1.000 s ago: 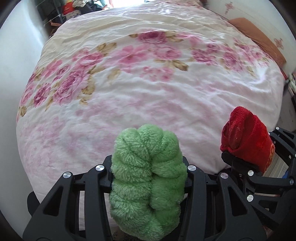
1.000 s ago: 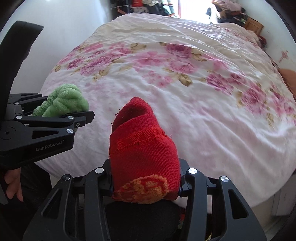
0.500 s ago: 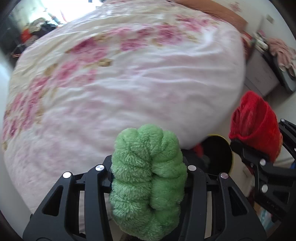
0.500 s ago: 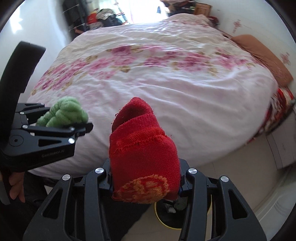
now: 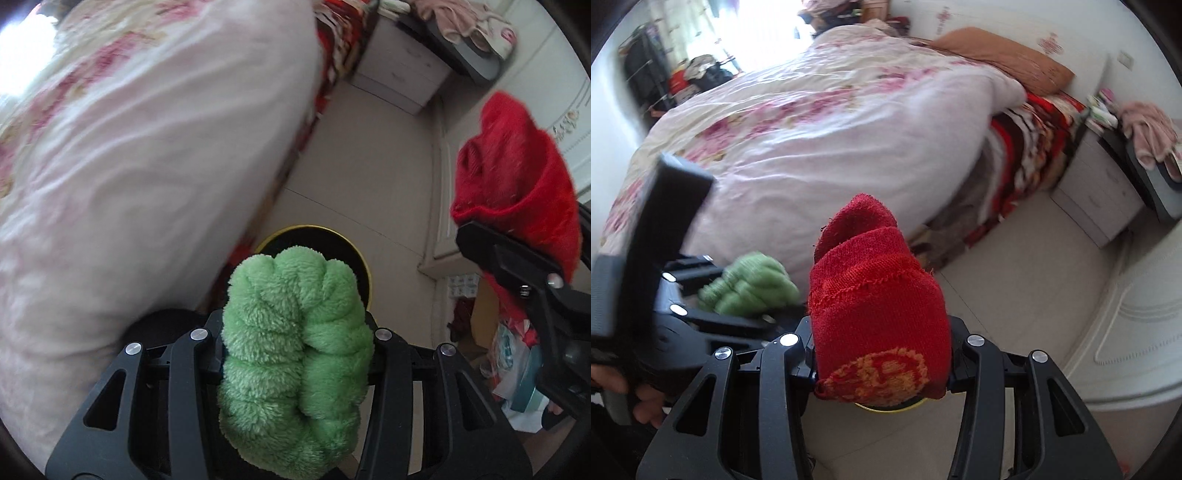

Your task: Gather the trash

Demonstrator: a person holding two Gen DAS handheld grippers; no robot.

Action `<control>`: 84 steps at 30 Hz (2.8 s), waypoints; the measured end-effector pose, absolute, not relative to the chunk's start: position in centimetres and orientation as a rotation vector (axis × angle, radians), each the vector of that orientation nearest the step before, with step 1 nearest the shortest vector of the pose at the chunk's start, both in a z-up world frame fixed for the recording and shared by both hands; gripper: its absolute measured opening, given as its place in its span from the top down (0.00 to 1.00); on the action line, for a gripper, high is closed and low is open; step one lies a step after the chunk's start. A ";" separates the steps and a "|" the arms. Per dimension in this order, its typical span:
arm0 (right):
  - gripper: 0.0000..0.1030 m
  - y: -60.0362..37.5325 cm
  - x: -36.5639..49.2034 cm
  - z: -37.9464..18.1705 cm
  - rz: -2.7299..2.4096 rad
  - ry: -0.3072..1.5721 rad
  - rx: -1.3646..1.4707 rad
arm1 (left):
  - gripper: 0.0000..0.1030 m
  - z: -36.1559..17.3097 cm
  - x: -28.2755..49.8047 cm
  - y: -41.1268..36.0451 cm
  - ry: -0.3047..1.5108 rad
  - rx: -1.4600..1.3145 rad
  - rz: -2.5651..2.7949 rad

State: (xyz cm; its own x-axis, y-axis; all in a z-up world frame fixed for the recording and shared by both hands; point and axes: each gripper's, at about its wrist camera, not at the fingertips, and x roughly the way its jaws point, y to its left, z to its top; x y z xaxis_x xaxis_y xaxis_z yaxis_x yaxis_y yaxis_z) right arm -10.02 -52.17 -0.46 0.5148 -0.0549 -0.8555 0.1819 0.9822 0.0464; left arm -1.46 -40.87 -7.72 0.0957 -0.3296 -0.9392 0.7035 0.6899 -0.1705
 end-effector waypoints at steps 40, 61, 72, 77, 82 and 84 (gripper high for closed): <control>0.18 -56.5 -16.5 -10.3 -0.375 1.262 0.215 | 0.09 -12.3 -5.5 -42.3 1.305 0.555 -0.657; 0.15 -56.0 -17.0 -11.1 -0.317 1.297 0.016 | 0.09 -13.7 -8.2 -42.8 1.392 0.497 -0.577; 0.14 -56.0 -17.1 -11.5 -0.216 1.322 0.012 | 0.09 -13.8 -9.1 -42.7 1.365 0.538 -0.576; 0.14 -55.3 -17.1 -11.4 -0.194 1.329 -0.033 | 0.09 -13.8 -9.3 -42.4 1.361 0.544 -0.582; 0.14 -54.8 -17.0 -11.5 -0.178 1.331 -0.050 | 0.09 -13.9 -9.2 -42.3 1.366 0.542 -0.576; 0.14 -54.7 -16.9 -11.6 -0.174 1.333 -0.054 | 0.09 -13.9 -9.2 -42.3 1.368 0.543 -0.576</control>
State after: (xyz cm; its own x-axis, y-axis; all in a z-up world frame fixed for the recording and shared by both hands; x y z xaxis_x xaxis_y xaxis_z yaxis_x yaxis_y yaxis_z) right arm -16.94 -54.69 -11.55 0.2252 -0.1571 -0.9616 0.0957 0.9857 -0.1386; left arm -9.16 -42.27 -13.93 0.1093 -0.0641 -0.9919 0.6644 0.7469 0.0249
